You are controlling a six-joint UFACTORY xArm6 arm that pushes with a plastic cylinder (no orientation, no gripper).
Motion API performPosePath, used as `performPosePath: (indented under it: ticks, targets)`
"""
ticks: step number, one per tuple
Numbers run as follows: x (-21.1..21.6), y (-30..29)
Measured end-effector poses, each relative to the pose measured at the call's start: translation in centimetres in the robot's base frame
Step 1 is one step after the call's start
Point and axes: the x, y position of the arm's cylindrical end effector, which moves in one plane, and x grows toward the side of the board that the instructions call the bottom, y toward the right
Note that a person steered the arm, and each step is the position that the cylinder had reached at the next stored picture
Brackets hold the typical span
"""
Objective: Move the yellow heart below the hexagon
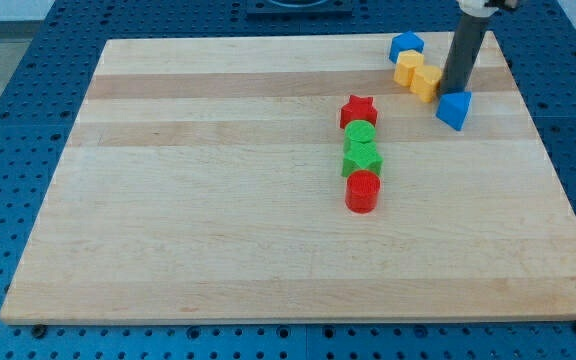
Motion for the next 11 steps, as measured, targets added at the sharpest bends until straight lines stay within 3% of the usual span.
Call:
performPosePath:
  ticks: [2, 5, 11]
  targets:
    - [0.3, 0.1]
    - [-3.1, 3.8]
    - [-3.0, -1.3]
